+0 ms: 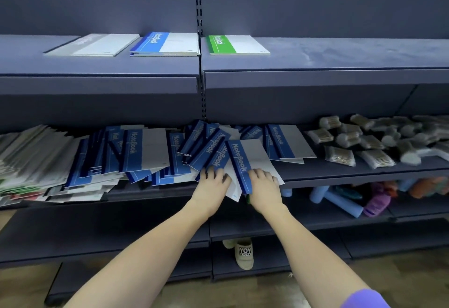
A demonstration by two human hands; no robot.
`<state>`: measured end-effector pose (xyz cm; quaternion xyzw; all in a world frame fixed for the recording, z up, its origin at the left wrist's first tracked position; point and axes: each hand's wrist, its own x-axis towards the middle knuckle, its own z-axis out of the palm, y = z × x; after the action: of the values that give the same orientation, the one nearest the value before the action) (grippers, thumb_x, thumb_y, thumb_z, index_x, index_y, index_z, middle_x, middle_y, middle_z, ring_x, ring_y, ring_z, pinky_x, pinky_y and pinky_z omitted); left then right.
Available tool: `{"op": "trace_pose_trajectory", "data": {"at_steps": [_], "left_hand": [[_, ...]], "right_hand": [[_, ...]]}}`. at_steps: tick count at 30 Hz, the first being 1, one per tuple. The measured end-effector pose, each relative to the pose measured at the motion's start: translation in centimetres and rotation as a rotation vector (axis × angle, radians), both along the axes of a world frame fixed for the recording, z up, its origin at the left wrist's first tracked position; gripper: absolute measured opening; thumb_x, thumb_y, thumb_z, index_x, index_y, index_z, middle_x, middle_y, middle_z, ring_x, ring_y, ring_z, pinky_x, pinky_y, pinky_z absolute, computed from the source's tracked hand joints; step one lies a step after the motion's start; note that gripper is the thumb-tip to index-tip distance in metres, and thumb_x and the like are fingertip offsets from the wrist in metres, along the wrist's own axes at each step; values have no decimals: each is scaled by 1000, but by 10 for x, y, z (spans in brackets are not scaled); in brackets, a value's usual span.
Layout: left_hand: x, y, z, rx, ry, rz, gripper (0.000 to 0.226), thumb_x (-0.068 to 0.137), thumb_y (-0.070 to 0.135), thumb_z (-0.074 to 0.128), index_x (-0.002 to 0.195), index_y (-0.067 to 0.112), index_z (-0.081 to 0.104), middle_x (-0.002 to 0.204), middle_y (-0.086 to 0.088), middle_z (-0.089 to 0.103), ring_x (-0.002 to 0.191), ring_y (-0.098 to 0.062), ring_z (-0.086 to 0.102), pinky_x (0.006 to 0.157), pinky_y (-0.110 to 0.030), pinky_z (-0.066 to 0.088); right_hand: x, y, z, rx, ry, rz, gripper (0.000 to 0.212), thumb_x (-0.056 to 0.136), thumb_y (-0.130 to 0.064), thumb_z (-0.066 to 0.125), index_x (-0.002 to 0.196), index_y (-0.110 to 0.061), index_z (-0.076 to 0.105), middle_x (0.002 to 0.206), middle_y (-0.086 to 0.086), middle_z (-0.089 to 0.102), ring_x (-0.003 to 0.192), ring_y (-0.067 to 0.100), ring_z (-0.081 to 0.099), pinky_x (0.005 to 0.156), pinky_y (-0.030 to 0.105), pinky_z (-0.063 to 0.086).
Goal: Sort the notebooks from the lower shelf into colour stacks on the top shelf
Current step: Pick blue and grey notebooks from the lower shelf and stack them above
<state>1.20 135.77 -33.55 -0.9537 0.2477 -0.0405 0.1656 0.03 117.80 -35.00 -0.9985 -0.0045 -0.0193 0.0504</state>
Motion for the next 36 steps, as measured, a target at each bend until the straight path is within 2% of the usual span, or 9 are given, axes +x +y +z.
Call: {"op": "trace_pose_trajectory", "data": {"at_steps": [4,7,10,12,17,25,27,31,36], "left_hand": [[-15,15,11,-3,94,-14,60,87,7,58,141,6,33,141,-21,34,135,-46,32,113,-57,28],[-26,30,26,-97,174,-42,44,93,11,43,137,13,41,137,-15,40,124,-40,41,104,-51,36],[-38,48,44,-185,181,-82,44,95,12,38,138,21,44,136,-11,42,119,-35,44,102,-49,36],[-47,61,56,-216,144,-114,43,95,11,38,136,23,45,133,-10,44,117,-32,45,101,-46,36],[-64,87,101,-336,-9,-192,48,93,4,45,136,24,42,129,-6,50,115,-30,50,98,-42,35],[-83,128,192,-469,-186,-239,55,89,1,48,138,24,39,111,-3,59,94,-28,60,73,-35,39],[-85,137,214,-508,-214,-241,54,87,1,49,136,24,41,110,-3,59,95,-29,60,70,-36,40],[-92,152,255,-544,-292,-257,46,87,2,51,127,22,44,111,-3,61,98,-30,59,67,-35,31],[-89,161,309,-607,-394,-265,41,82,-3,46,116,21,48,102,0,63,93,-28,60,62,-32,31]], "right_hand": [[-20,16,7,71,21,-53,65,84,-7,65,142,-19,40,136,3,48,122,28,48,100,39,41],[-40,28,21,224,21,-130,55,86,-4,60,137,-20,45,126,5,53,112,29,54,87,37,46],[-60,37,41,382,-12,-212,49,89,-2,51,133,-23,54,123,6,58,106,30,58,85,39,50],[-72,42,58,453,-33,-270,55,88,1,46,132,-29,57,123,7,63,99,30,61,80,40,53],[-101,60,108,515,-140,-357,61,87,6,36,134,-26,57,119,11,63,85,29,59,67,34,51],[-140,101,200,538,-306,-333,57,80,9,32,118,-31,48,88,10,60,59,30,52,48,33,38],[-145,110,224,546,-367,-293,51,81,9,33,110,-29,49,84,8,61,59,30,53,49,33,39],[-146,125,265,518,-499,-242,46,80,7,38,110,-24,53,94,6,65,82,34,58,68,37,50],[-140,136,317,494,-626,-198,46,74,8,37,111,-15,53,94,7,65,84,35,55,71,42,50]]}}
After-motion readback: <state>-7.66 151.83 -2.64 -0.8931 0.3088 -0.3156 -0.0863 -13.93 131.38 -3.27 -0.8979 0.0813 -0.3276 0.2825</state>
